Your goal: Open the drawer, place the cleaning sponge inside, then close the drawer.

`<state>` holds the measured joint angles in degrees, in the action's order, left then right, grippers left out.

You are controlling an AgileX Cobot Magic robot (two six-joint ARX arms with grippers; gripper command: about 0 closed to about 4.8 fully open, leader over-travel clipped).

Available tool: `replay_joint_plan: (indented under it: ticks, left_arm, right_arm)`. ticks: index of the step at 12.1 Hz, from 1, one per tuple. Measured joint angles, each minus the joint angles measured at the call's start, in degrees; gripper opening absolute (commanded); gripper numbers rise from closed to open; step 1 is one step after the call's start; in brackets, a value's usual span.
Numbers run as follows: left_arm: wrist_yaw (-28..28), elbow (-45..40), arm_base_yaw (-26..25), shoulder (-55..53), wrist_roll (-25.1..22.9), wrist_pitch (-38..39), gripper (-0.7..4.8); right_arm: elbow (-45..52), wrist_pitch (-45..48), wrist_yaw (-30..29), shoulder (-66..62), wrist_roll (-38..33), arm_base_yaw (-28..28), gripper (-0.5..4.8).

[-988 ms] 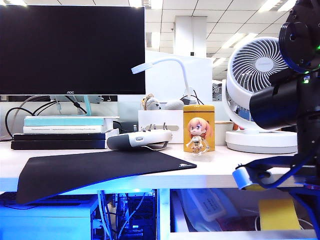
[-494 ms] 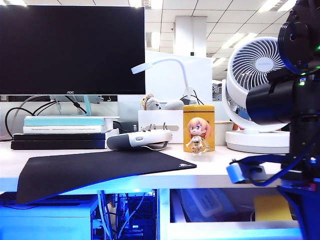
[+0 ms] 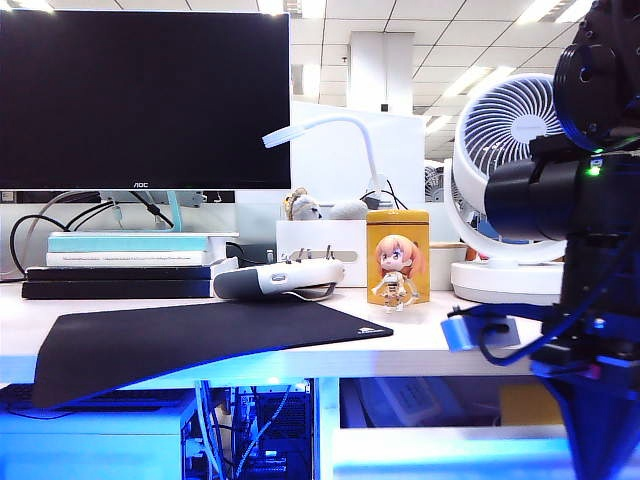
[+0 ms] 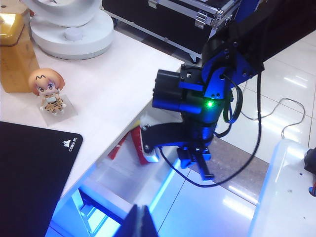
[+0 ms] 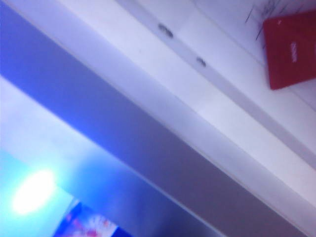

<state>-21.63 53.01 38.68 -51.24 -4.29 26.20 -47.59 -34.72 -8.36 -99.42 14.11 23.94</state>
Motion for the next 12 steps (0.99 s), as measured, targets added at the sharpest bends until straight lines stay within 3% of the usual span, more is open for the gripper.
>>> replay_joint_plan:
  ticks: [6, 12]
  left_arm:
    - [0.0, 0.0, 0.0, 0.0, 0.02, 0.0, -0.06]
    - [0.0, 0.0, 0.0, 0.0, 0.02, 0.02, -0.06]
  right_arm:
    - [0.0, 6.97, 3.54, -0.02, -1.7, 0.02, -0.08]
    - [0.02, 20.94, 7.1, -3.41, -4.92, 0.0, -0.08]
